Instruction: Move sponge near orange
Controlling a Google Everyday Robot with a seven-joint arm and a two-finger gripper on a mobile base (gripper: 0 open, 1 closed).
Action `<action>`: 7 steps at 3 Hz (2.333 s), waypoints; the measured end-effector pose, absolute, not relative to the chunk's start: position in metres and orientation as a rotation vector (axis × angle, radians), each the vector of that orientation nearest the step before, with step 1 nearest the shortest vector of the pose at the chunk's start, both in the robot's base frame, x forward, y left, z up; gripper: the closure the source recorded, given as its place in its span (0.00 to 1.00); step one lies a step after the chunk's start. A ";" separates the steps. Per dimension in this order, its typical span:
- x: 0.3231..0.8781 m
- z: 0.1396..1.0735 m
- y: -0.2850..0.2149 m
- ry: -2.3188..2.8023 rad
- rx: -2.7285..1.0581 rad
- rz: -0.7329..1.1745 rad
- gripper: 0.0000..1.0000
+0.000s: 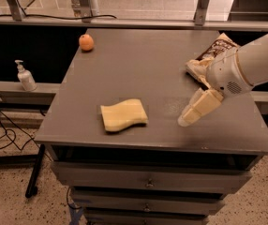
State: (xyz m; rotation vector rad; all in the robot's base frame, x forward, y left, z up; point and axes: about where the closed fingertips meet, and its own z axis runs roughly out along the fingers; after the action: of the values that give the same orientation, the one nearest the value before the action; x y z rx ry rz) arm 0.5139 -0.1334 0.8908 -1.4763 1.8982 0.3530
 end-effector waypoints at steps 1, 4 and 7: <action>0.520 0.868 -0.098 1.849 -1.461 0.450 0.00; 0.512 0.833 -0.024 1.830 -1.411 0.637 0.18; 0.546 0.865 -0.030 1.833 -1.367 0.564 0.87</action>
Offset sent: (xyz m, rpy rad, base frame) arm -0.0012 0.0928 -0.0674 0.1893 0.0841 0.0729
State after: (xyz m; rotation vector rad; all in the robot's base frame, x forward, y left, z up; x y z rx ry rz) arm 0.5460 -0.0299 0.8648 -1.3672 1.8326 0.5641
